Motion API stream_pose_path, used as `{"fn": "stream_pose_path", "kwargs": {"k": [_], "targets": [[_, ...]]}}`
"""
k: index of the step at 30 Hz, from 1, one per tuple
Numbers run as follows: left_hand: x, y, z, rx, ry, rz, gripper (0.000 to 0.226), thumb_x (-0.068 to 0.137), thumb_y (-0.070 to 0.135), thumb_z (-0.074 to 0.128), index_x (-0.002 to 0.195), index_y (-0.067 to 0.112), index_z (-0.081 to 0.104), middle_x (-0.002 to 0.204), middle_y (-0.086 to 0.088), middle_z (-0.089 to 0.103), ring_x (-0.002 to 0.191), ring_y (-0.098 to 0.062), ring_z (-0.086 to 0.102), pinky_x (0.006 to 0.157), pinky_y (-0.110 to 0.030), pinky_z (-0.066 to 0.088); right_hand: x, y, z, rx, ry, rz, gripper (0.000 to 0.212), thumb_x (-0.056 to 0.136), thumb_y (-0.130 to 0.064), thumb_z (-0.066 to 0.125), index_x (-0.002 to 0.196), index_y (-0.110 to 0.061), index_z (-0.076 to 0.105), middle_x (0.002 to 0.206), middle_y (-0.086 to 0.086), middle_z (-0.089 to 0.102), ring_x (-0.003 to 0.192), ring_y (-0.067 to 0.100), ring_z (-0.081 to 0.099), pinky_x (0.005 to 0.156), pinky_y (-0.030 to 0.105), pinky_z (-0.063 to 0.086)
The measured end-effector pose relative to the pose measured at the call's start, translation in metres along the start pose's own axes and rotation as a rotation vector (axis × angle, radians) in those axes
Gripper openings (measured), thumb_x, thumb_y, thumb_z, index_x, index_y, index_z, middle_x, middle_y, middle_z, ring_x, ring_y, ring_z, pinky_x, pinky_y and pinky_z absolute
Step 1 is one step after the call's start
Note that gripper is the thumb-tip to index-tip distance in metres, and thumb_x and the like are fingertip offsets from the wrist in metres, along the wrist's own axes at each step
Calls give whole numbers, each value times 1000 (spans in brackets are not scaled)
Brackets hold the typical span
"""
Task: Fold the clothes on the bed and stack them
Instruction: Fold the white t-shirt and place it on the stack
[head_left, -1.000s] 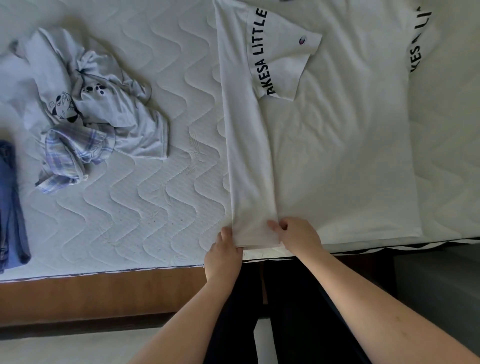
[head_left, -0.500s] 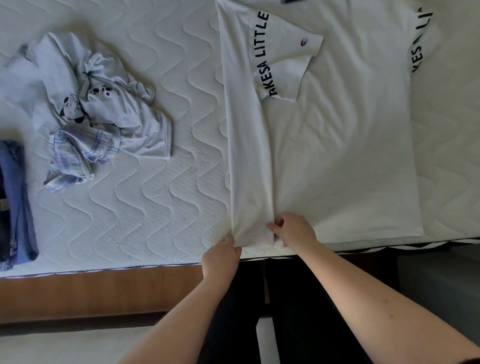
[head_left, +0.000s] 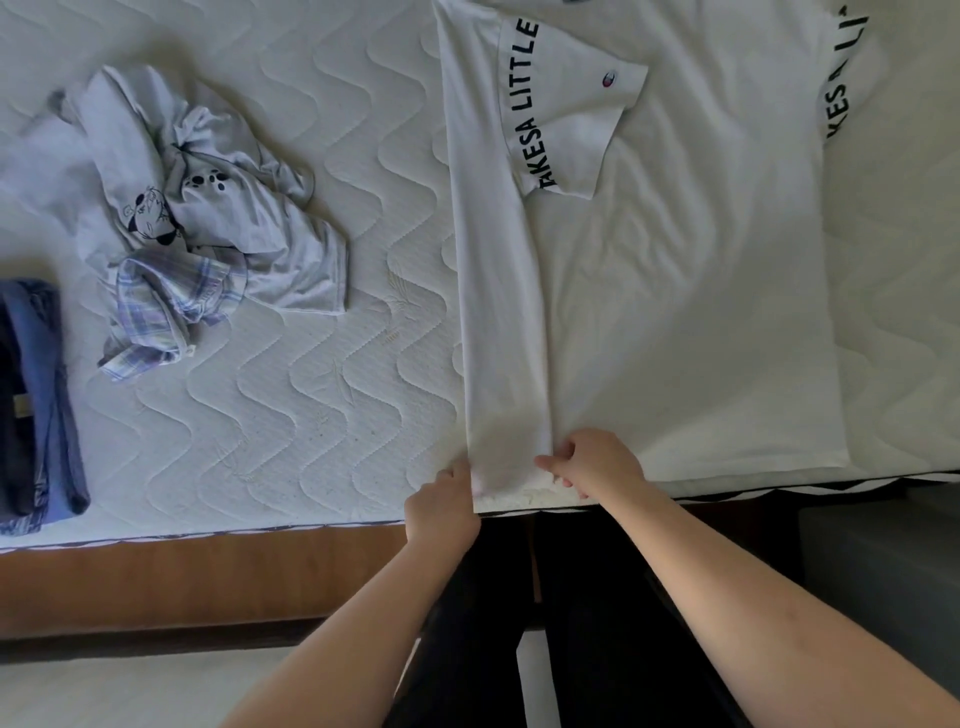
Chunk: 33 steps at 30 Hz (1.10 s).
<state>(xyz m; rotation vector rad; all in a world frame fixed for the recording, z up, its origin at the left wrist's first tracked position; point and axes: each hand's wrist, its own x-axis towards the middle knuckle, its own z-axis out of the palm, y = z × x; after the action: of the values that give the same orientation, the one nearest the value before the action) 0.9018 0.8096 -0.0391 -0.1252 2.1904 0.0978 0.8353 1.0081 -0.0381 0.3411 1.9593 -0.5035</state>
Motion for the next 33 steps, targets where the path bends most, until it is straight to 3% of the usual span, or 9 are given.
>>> {"fn": "stream_pose_path", "kwargs": {"k": [3, 6, 10, 14, 18, 20, 24, 29, 33], "targets": [[11, -9, -21, 28, 28, 40, 40, 86, 12, 48, 125, 17, 43, 109, -2, 52, 93, -22, 56, 64, -31, 40, 13, -4, -34, 81, -23, -41, 55, 78, -70, 58, 81, -16, 69, 72, 1, 74, 59, 18, 70, 72, 27, 54], [29, -8, -56, -117, 169, 85, 35, 84, 13, 45, 119, 15, 43, 102, -2, 51, 87, -23, 54, 65, -33, 40, 28, -13, -69, 313, 132, -81, 39, 84, -58, 63, 84, -19, 66, 75, -2, 73, 51, 10, 65, 55, 21, 48], [66, 6, -102, -114, 465, 197, 29, 91, 18, 49, 119, 13, 53, 103, -5, 57, 91, -25, 58, 76, -36, 46, 51, -38, -105, 624, 261, -116, 25, 94, -36, 59, 98, -11, 64, 95, 10, 71, 63, 14, 64, 60, 27, 47], [110, 26, -147, -109, 612, 323, 38, 95, 25, 54, 131, 14, 50, 129, -6, 53, 119, -24, 51, 97, -38, 42, 71, -67, -144, 923, 337, -156, 29, 97, -22, 55, 123, -8, 54, 108, 5, 61, 68, 12, 62, 58, 25, 48], [156, 49, -190, -23, 597, 386, 60, 100, 38, 47, 152, 14, 28, 159, -7, 26, 148, -23, 20, 117, -38, 20, 102, -92, -186, 1131, 382, -152, 27, 96, -18, 56, 121, -12, 49, 107, 6, 57, 70, 14, 64, 58, 23, 51], [176, 56, -205, 33, 558, 379, 70, 100, 46, 41, 156, 14, 13, 164, -5, 9, 151, -21, 5, 120, -37, 9, 118, -103, -202, 1151, 359, -109, 32, 95, -21, 59, 122, -4, 52, 105, 10, 59, 70, 16, 67, 57, 25, 56], [205, 64, -225, 85, 486, 345, 85, 97, 58, 39, 155, 15, -4, 164, -1, -11, 151, -18, -8, 121, -35, 0, 140, -122, -221, 1193, 339, -89, 21, 93, -23, 64, 82, -6, 57, 75, 9, 63, 46, 11, 64, 44, 21, 51], [219, 63, -232, 121, 451, 352, 97, 90, 67, 41, 154, 15, -10, 162, 0, -17, 150, -17, -12, 122, -35, -2, 146, -125, -221, 1078, 249, 14, 15, 93, -16, 62, 89, -1, 62, 62, 5, 67, 40, 7, 61, 36, 15, 42], [224, 60, -231, 153, 444, 370, 97, 89, 69, 38, 155, 17, -11, 161, 1, -20, 149, -18, -15, 122, -36, -3, 139, -116, -209, 850, 197, -42, 18, 91, -22, 63, 85, -5, 62, 57, 0, 67, 38, 9, 59, 34, 15, 37]]}}
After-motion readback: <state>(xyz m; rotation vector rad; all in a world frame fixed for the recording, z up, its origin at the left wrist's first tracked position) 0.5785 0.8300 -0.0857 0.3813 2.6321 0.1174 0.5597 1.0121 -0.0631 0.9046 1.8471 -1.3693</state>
